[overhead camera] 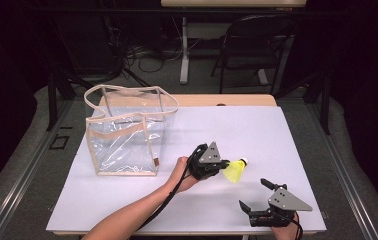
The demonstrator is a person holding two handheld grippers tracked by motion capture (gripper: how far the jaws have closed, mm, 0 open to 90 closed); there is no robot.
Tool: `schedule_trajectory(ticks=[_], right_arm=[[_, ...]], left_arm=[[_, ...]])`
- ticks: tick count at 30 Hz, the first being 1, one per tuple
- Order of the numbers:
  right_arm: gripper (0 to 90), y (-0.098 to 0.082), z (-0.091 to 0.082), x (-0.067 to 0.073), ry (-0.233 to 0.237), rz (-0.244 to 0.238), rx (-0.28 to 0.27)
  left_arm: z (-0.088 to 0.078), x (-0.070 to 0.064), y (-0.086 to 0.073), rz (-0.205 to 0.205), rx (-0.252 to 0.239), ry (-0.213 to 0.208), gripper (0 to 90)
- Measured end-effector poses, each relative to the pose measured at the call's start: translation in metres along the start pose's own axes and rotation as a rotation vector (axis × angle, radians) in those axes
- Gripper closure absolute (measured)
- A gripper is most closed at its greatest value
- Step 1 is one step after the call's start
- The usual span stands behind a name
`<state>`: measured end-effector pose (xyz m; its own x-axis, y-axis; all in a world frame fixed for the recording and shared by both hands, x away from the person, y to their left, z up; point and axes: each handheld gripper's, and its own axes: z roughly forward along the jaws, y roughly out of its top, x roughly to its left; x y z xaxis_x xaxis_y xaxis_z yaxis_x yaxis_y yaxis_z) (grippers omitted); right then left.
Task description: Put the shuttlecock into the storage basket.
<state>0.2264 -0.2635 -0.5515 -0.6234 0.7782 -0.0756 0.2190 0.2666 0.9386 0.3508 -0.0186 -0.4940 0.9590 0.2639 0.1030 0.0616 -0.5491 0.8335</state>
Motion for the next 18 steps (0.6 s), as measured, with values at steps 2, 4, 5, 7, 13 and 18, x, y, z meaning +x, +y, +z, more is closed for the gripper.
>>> schedule_trajectory(ticks=[2, 4, 5, 7, 13, 18], right_arm=[[0.3, 0.000, 0.000, 0.000, 0.000, -0.001, -0.001], [0.4, 0.000, 0.000, 0.000, 0.000, -0.004, 0.001], [0.4, 0.000, 0.000, 0.000, -0.002, -0.004, 0.002], [0.4, 0.000, 0.000, 0.000, -0.002, 0.000, 0.003], [0.4, 0.000, 0.000, 0.000, -0.003, -0.002, 0.004], [0.4, 0.000, 0.001, 0.000, -0.003, -0.001, 0.005]], left_arm=[[-0.003, 0.001, 0.002, -0.002, -0.009, 0.000, 89.7], [-0.006, 0.002, 0.004, -0.002, -0.016, 0.005, 89.7], [-0.008, 0.002, 0.004, -0.004, -0.018, 0.007, 89.7], [-0.010, 0.003, 0.005, -0.004, -0.022, 0.009, 89.7], [-0.018, 0.004, 0.008, 0.005, -0.036, 0.020, 89.7], [-0.023, 0.006, 0.009, 0.006, -0.041, 0.027, 89.7]])
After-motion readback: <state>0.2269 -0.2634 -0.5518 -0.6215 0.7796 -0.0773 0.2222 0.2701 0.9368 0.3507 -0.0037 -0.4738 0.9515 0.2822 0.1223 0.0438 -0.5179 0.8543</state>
